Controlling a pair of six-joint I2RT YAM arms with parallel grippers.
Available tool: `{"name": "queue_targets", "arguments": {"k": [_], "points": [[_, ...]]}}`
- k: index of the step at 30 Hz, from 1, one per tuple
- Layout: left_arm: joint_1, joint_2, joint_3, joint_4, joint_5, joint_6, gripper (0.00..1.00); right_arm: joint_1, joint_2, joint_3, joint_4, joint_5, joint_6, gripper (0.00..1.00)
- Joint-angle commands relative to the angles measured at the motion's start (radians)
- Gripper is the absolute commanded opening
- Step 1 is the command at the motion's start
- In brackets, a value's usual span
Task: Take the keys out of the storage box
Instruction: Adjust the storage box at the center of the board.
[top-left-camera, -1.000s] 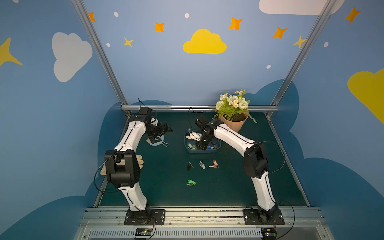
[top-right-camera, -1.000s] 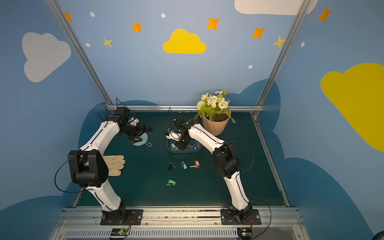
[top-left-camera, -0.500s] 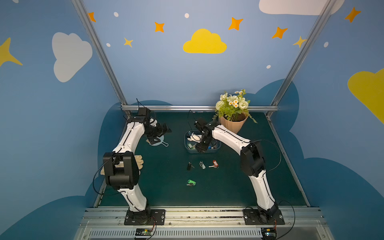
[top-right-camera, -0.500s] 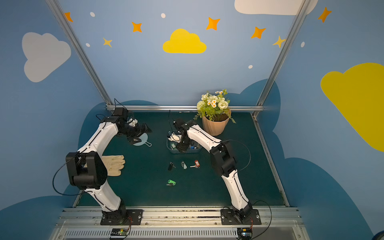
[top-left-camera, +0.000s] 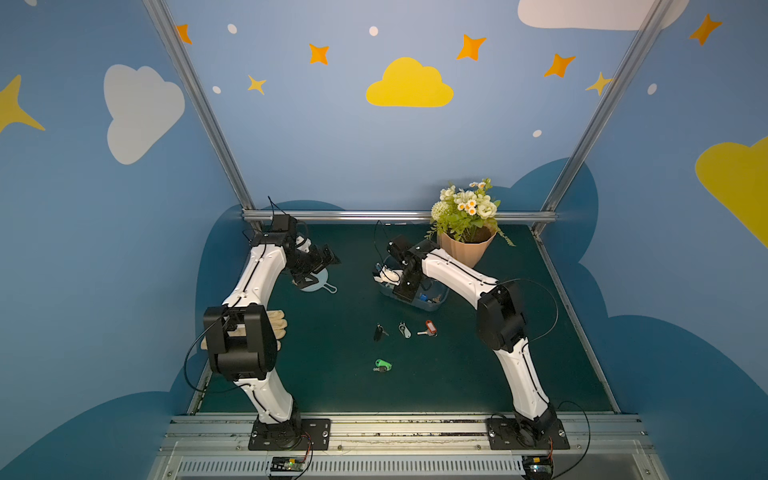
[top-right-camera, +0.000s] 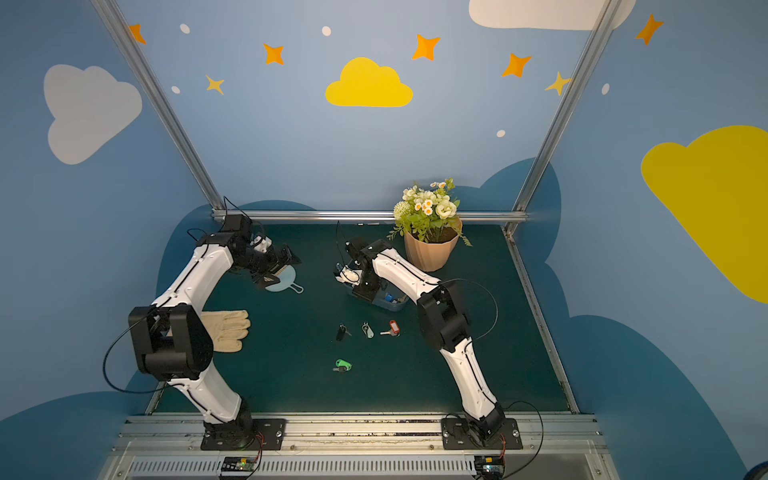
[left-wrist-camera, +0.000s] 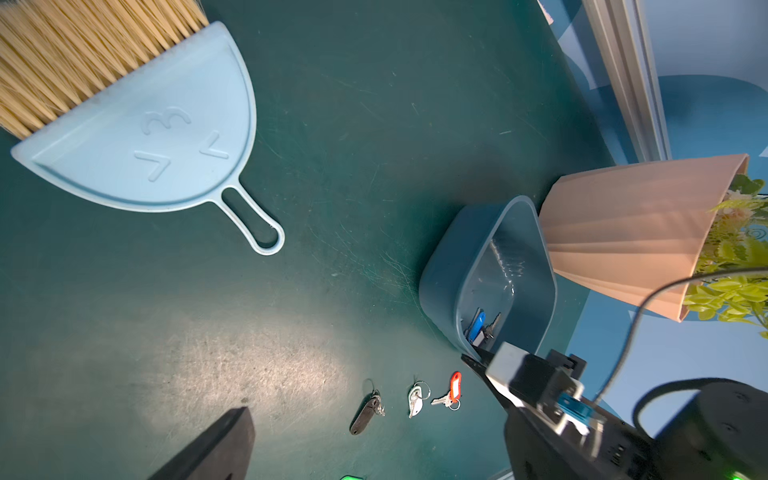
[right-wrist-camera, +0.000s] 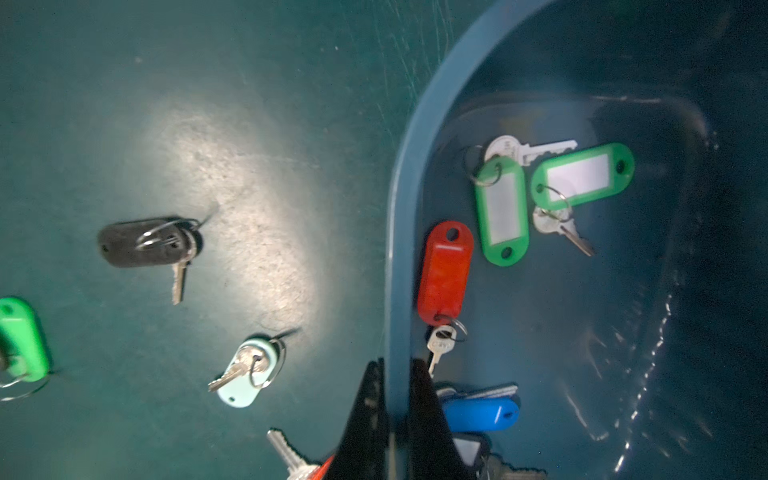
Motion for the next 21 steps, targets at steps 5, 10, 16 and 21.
{"name": "queue_targets", "arguments": {"k": [5, 10, 16, 21], "points": [[0.009, -0.026, 0.02, -0.018, 0.007, 0.018, 1.0, -0.061, -0.085, 0.143, -0.135, -0.336, -0.041, 0.0], [0.014, -0.033, 0.011, -0.018, 0.01, 0.019, 1.0, -0.093, -0.078, 0.21, -0.211, -0.484, -0.082, 0.0], [0.017, -0.027, 0.01, -0.016, 0.013, 0.019, 1.0, -0.078, -0.051, 0.178, -0.196, -0.339, -0.101, 0.0], [0.018, -0.019, 0.008, -0.013, 0.019, 0.019, 1.0, -0.044, -0.005, 0.154, -0.149, -0.194, -0.119, 0.0]]}}
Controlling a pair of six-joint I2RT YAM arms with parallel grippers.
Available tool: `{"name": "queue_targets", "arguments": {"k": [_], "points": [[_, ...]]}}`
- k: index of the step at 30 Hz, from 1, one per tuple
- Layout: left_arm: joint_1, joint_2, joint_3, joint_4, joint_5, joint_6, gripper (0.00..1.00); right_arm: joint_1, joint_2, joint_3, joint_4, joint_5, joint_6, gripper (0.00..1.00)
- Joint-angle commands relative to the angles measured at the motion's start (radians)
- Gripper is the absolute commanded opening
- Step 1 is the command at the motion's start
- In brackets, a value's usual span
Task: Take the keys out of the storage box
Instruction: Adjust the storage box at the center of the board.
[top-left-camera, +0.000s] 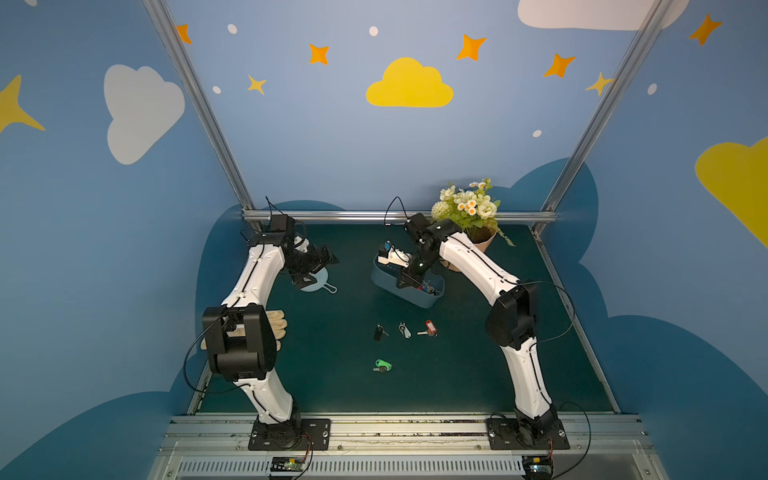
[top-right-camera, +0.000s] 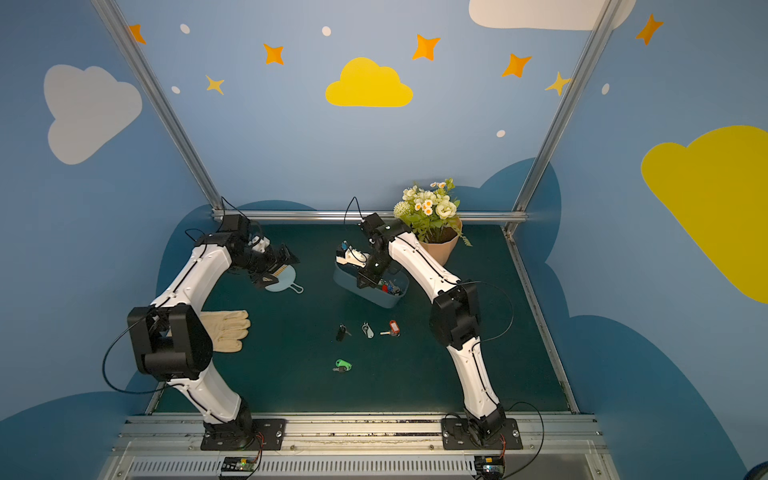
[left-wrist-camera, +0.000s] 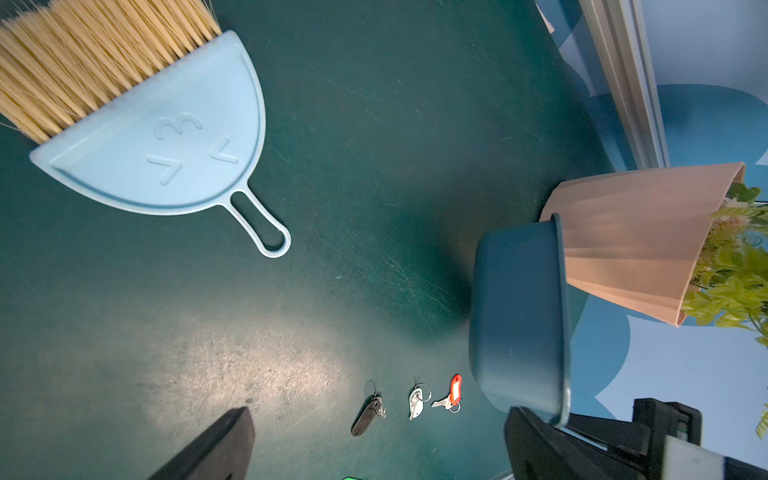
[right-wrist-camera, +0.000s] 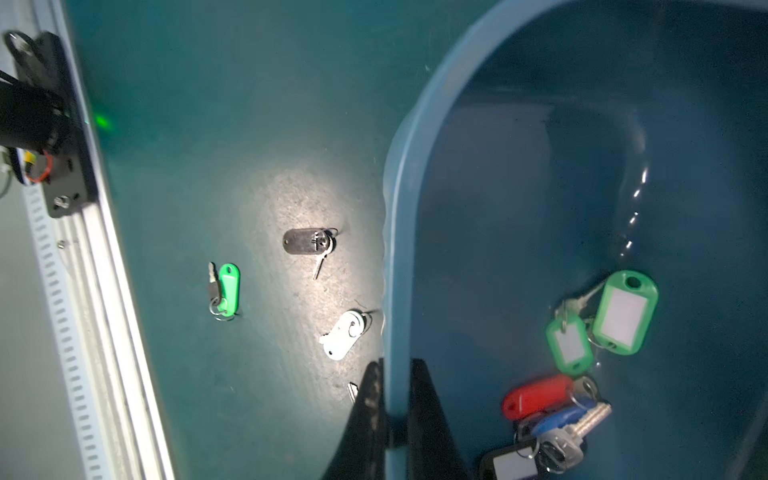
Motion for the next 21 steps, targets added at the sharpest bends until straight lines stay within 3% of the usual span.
{"name": "queue_targets", "arguments": {"k": [1, 4, 10, 16, 21], "points": [[0.005, -0.019, 0.008, -0.013, 0.02, 0.018, 1.0, 0.029, 0.036, -0.004, 0.011, 0.098, -0.034, 0.0], [0.005, -0.019, 0.007, -0.013, 0.022, 0.018, 1.0, 0.041, 0.059, -0.003, 0.033, 0.119, -0.035, 0.02], [0.005, -0.026, -0.005, 0.004, 0.03, 0.006, 1.0, 0.045, 0.09, -0.012, 0.069, 0.155, -0.028, 0.16], [-0.007, -0.015, -0.015, 0.072, 0.08, -0.045, 1.0, 0.042, 0.049, -0.033, 0.086, 0.2, 0.022, 0.47], [-0.059, 0.032, 0.048, 0.087, 0.086, -0.062, 1.0, 0.041, -0.062, -0.088, 0.091, 0.256, 0.171, 0.61]]}}
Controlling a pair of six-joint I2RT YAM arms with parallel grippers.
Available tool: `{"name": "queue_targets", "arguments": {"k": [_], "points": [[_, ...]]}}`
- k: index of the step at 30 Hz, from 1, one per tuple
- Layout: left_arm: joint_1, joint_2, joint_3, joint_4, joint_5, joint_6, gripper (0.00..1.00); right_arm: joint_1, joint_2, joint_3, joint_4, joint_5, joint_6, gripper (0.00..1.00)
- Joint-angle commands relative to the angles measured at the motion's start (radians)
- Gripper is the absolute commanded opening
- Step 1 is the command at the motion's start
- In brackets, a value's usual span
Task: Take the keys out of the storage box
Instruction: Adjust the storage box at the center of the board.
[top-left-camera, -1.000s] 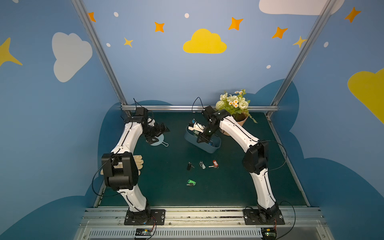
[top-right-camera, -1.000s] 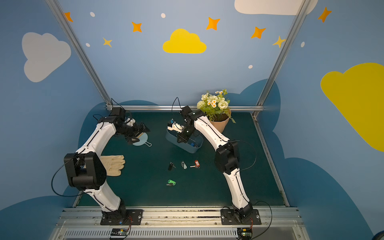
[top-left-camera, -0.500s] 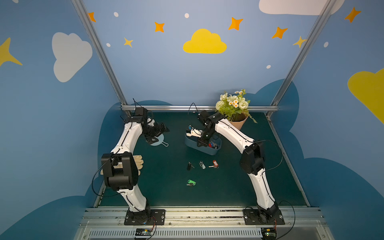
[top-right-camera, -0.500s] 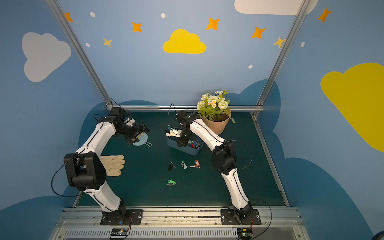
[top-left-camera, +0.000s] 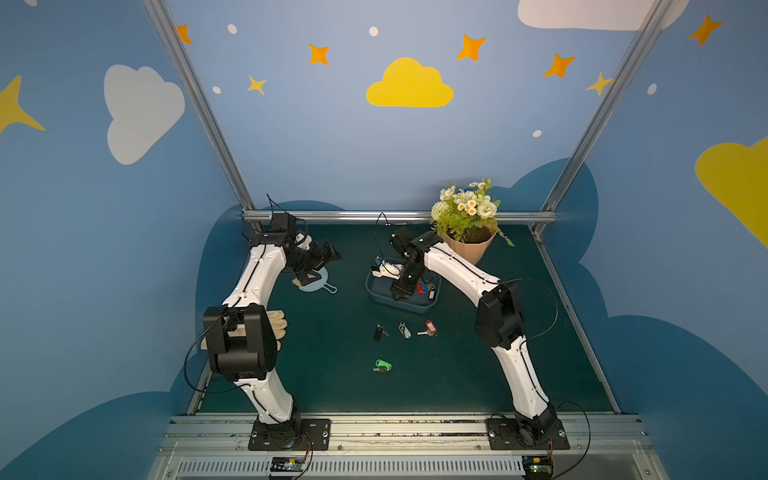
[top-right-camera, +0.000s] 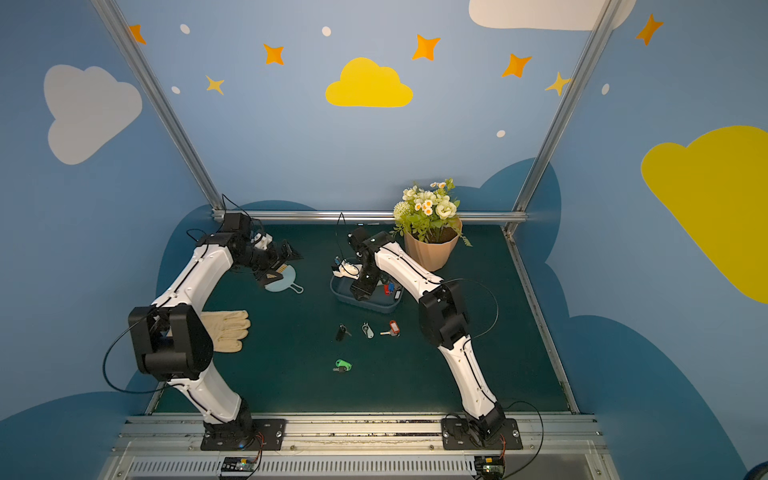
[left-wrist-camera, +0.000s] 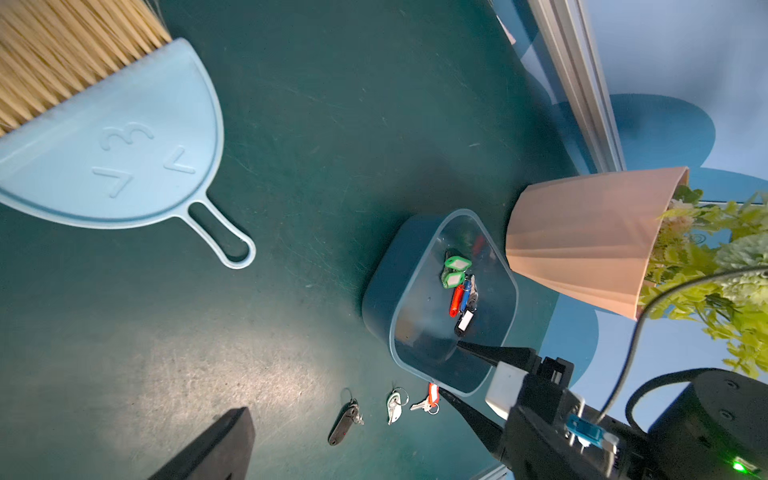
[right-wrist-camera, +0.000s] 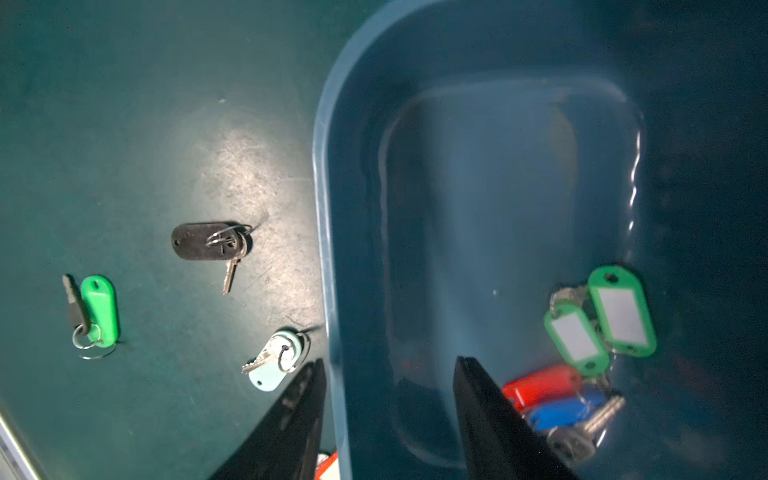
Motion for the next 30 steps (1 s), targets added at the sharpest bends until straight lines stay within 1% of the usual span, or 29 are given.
{"name": "queue_targets", "arguments": {"k": [1, 2, 3, 6, 8, 10, 11, 13, 15, 20, 24, 26, 28, 30], "points": [[-0.042, 0.038, 0.054, 0.029, 0.034, -0.021, 1.0, -0.011, -0.141, -0.028, 0.002, 0.064, 0.162, 0.65], [-0.052, 0.052, 0.067, 0.033, 0.036, -0.021, 1.0, -0.021, -0.168, -0.041, 0.001, 0.081, 0.234, 0.69], [-0.066, 0.069, 0.079, 0.037, 0.037, -0.022, 1.0, -0.039, -0.195, -0.058, -0.003, 0.104, 0.324, 0.7], [-0.104, 0.127, 0.131, 0.038, 0.04, -0.02, 1.0, -0.129, -0.277, -0.13, -0.039, 0.109, 0.581, 0.71], [-0.132, 0.167, 0.169, 0.038, 0.047, -0.018, 1.0, -0.209, -0.335, -0.217, -0.062, 0.027, 0.715, 0.72], [-0.154, 0.204, 0.205, 0.036, 0.049, -0.006, 1.0, -0.251, -0.396, -0.335, -0.045, 0.026, 0.837, 0.71], [-0.162, 0.22, 0.222, 0.03, 0.048, 0.001, 1.0, -0.265, -0.419, -0.386, -0.03, 0.014, 0.869, 0.71], [-0.178, 0.255, 0.256, 0.012, 0.044, 0.022, 1.0, -0.277, -0.454, -0.477, 0.012, -0.003, 0.915, 0.71], [-0.188, 0.277, 0.269, 0.006, 0.039, 0.041, 1.0, -0.288, -0.453, -0.516, 0.037, -0.029, 0.953, 0.71], [-0.196, 0.302, 0.242, 0.022, 0.032, 0.073, 1.0, -0.309, -0.375, -0.514, 0.124, -0.15, 1.018, 0.68], [-0.203, 0.318, 0.218, 0.051, 0.042, 0.084, 1.0, -0.306, -0.312, -0.484, 0.166, -0.154, 1.031, 0.65], [-0.209, 0.322, 0.198, 0.071, 0.054, 0.081, 1.0, -0.307, -0.287, -0.471, 0.174, -0.131, 1.034, 0.61], [-0.214, 0.325, 0.169, 0.098, 0.071, 0.072, 1.0, -0.308, -0.265, -0.462, 0.184, -0.111, 1.044, 0.53], [-0.221, 0.326, 0.148, 0.115, 0.08, 0.066, 1.0, -0.305, -0.254, -0.463, 0.216, -0.123, 1.045, 0.48]]}}
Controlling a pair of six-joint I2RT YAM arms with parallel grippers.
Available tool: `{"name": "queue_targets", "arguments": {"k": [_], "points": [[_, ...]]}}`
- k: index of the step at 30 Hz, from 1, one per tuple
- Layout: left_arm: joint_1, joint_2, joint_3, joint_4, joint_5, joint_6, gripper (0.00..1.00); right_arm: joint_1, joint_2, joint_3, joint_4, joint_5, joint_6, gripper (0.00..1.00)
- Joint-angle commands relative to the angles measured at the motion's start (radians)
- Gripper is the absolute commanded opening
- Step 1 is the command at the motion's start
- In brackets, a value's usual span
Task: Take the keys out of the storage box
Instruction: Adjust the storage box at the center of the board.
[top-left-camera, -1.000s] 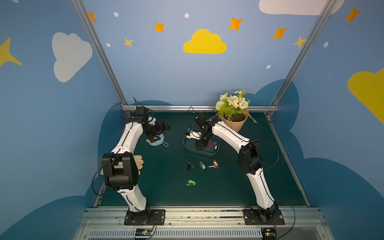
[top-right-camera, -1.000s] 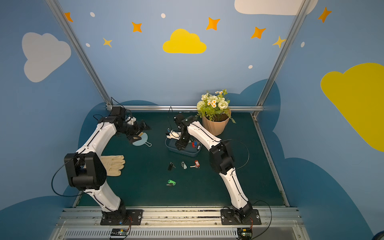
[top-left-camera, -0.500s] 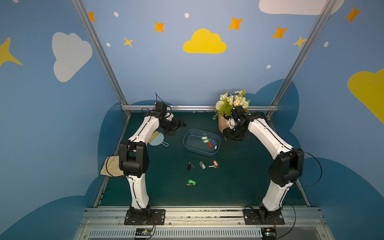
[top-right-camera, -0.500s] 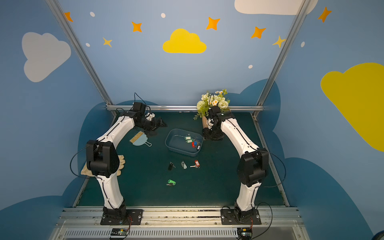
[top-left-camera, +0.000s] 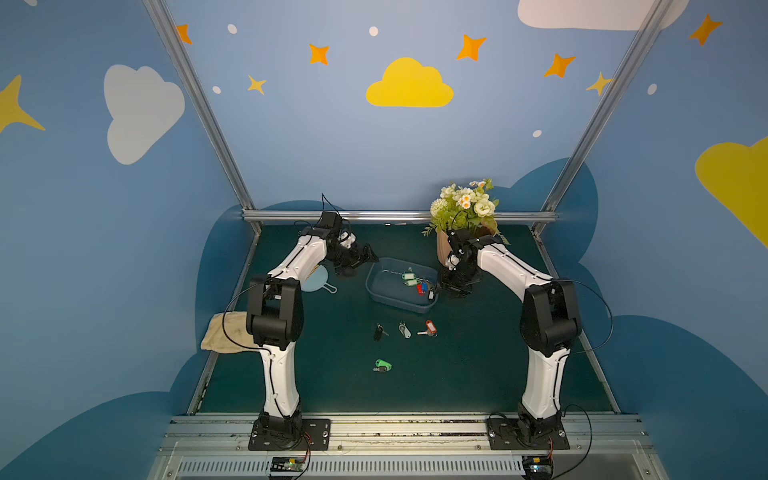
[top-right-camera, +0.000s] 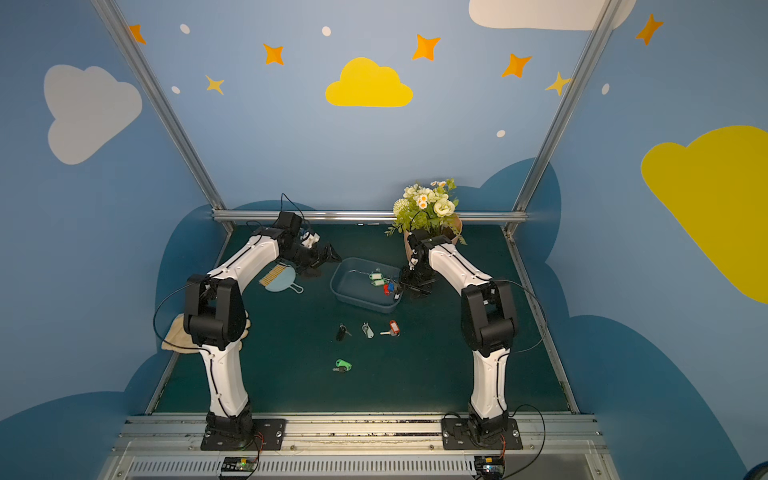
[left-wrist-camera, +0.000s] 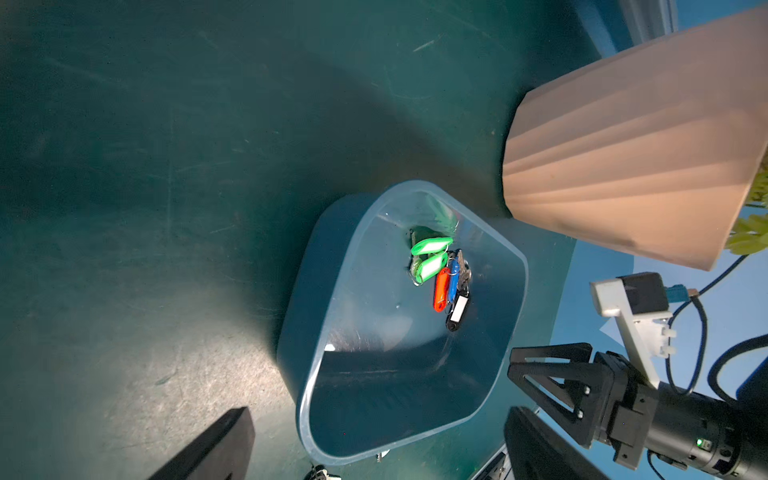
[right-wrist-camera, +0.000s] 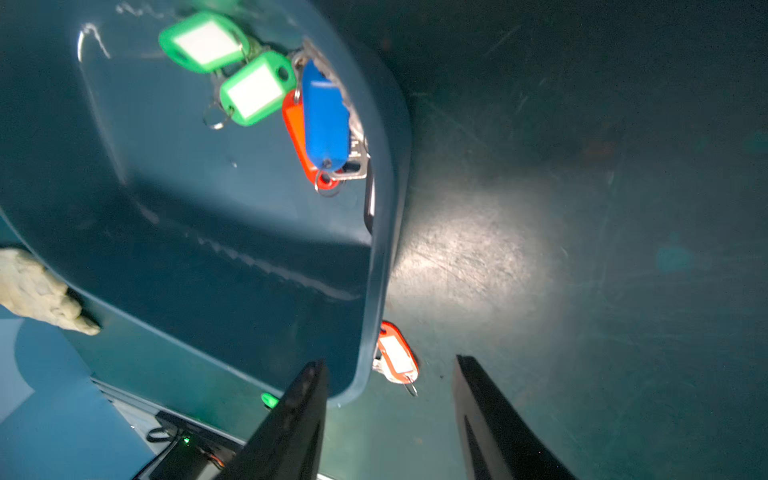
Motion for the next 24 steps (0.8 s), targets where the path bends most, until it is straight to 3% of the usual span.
{"name": "queue_targets", "arguments": {"k": [1, 15, 20, 24], "points": [[-0.016, 0.018, -0.037, 0.039, 0.039, 0.006, 1.0, 0.006, 0.018, 0.024, 0.06, -0.006, 0.021, 0.47], [-0.056, -0.065, -0.201, 0.18, 0.105, -0.072, 1.0, 0.1, 0.113, 0.129, 0.076, 0.149, -0.182, 0.37], [-0.057, -0.113, -0.248, 0.196, 0.111, -0.086, 1.0, 0.102, 0.161, 0.2, 0.06, 0.173, -0.234, 0.37], [-0.066, -0.155, -0.293, 0.208, 0.118, -0.105, 1.0, 0.104, 0.193, 0.254, 0.052, 0.182, -0.303, 0.46]]}}
